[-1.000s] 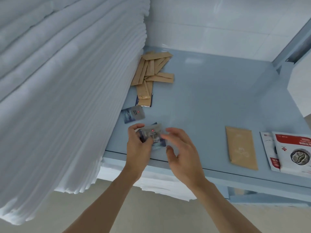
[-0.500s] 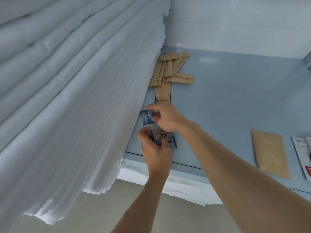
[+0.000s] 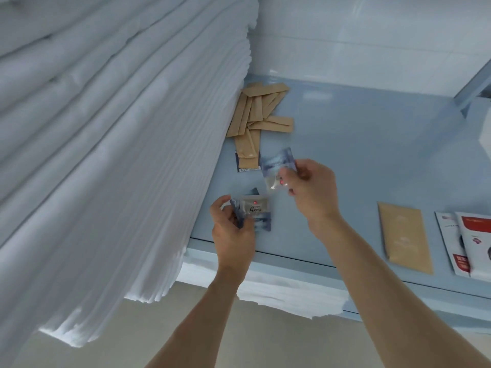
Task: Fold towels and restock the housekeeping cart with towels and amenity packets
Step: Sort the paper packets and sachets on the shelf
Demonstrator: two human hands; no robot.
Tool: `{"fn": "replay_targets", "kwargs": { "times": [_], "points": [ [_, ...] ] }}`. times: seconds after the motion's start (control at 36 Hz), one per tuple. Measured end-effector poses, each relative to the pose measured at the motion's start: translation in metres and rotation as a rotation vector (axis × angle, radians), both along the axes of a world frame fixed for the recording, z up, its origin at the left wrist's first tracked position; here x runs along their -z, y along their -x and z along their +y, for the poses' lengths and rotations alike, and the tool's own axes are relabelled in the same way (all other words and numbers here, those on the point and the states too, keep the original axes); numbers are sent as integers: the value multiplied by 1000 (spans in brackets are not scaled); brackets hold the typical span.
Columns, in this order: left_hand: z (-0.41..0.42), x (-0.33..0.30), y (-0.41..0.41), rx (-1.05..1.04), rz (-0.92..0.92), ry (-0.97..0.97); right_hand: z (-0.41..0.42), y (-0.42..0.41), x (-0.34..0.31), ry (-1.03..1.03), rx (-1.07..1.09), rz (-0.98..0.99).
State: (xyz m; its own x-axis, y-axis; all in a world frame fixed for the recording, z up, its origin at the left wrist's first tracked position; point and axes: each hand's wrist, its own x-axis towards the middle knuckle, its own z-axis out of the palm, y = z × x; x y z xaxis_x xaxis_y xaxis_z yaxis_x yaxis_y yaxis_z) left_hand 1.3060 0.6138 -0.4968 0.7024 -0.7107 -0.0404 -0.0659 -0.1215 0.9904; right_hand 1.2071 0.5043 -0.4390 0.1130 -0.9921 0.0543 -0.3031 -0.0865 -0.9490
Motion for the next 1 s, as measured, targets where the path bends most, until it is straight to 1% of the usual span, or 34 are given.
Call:
{"fn": "replay_targets", "kwargs": {
  "times": [0.03,0.06,0.11,0.17,0.28,0.36,0.56,0.61,0.69,0.81,0.89,1.0],
  "points": [
    [0,0,-1,9,19,-3,8,7,3,-148,-26,-134],
    [0,-1,-2,17,50,-5,19,13,8,-265,-60,-215],
    [0,-2,-4,40,125,3,37,19,22,-353,-101,-202],
    [1,-4,-6,72,193,16,49,17,33,-334,-92,-105],
    [3,-8,-12,121,263,58,54,4,38,-181,-97,139],
    [4,-11,-11,154,239,59,60,-5,38,-136,-86,171],
    [4,-10,-8,128,305,34,67,-12,39,-184,-22,134],
    [5,-12,-7,156,254,2,66,-12,39,-201,-13,135],
    [4,-9,-6,192,40,-77,66,-15,36,-234,-48,159],
    [-1,-7,4,81,-211,-154,65,-19,34,-250,-71,205],
    [-2,-11,11,-4,-251,-148,60,-19,35,-252,-70,240],
    [4,-9,2,-44,-442,-197,56,-27,35,-238,-96,262]
  ]
}}
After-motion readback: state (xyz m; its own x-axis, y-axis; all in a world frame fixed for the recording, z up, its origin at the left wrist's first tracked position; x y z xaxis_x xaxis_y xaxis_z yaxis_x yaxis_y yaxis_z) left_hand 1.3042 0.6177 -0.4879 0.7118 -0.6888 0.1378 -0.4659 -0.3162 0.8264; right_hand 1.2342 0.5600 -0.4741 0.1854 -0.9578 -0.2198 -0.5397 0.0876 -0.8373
